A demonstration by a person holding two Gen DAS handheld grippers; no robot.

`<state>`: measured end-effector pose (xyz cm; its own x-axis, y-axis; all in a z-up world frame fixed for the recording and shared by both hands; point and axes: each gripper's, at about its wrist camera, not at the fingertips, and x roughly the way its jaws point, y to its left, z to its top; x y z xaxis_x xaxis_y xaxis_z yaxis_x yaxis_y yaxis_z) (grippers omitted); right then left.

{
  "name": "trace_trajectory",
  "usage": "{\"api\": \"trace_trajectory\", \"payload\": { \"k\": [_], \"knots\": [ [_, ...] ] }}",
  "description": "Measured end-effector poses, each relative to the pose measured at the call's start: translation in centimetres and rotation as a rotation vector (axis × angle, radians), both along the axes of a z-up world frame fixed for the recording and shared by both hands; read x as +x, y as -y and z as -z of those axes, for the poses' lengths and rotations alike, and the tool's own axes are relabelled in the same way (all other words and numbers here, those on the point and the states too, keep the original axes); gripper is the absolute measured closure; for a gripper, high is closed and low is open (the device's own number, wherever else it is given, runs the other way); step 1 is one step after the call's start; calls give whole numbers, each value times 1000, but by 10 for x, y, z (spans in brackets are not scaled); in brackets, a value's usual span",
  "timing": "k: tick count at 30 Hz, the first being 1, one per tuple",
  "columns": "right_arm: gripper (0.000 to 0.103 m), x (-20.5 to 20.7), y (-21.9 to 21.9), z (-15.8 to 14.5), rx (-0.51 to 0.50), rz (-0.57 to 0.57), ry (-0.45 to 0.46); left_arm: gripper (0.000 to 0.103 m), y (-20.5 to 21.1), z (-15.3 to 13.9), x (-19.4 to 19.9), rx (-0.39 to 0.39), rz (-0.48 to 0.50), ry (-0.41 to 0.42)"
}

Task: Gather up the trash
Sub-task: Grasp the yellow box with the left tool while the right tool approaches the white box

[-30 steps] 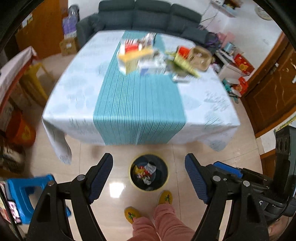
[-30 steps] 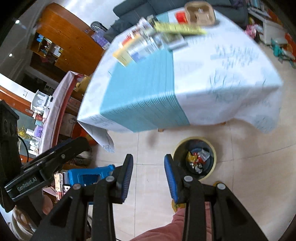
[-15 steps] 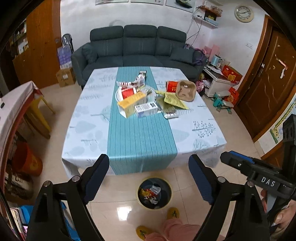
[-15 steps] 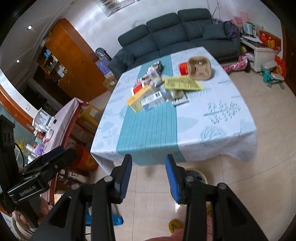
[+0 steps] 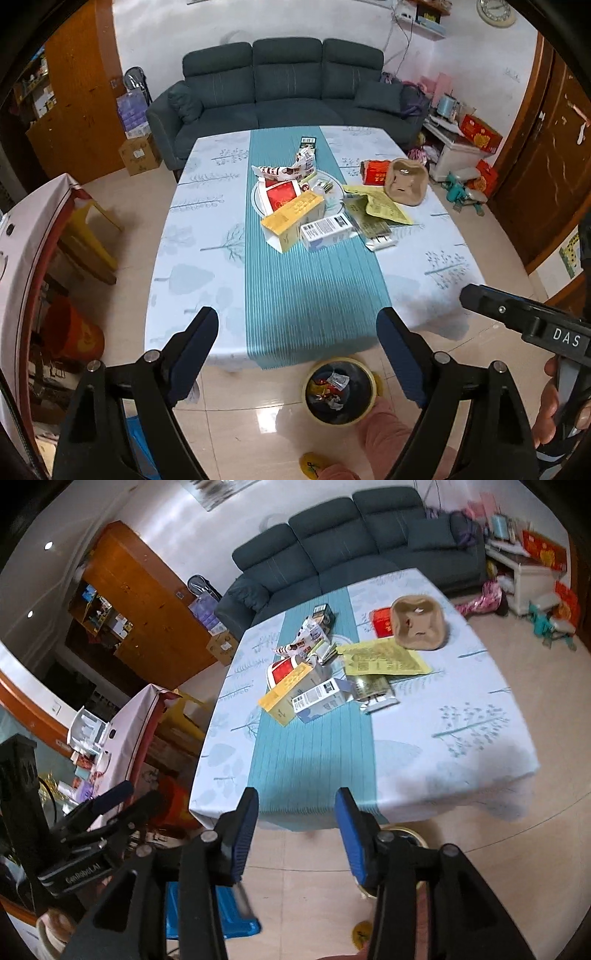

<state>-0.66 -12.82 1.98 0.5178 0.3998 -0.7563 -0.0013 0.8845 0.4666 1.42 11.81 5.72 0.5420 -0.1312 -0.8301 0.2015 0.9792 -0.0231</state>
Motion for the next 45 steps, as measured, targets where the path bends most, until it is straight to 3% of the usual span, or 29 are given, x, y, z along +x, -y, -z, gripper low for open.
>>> {"api": "trace_trajectory", "payload": {
  "k": [5,13,23,31,39,45],
  "knots": [
    [60,56,-5,13,33,-40,-35,17,11,18,59,61,-1,-23],
    [60,136,0,28,50,-114,-88,18,24,63,161,73,-17,-128],
    [60,211,22,68,62,-211,-183,21,56,128,239,95,-26,-279],
    [60,238,32,85,71,-293,-231,22,69,159,270,105,-47,-360],
    [60,245,33,93,100,-329,-268,50,72,172,274,75,-61,-417],
    [60,243,24,101,111,-334,-305,56,58,167,252,48,-157,-417]
  ]
}}
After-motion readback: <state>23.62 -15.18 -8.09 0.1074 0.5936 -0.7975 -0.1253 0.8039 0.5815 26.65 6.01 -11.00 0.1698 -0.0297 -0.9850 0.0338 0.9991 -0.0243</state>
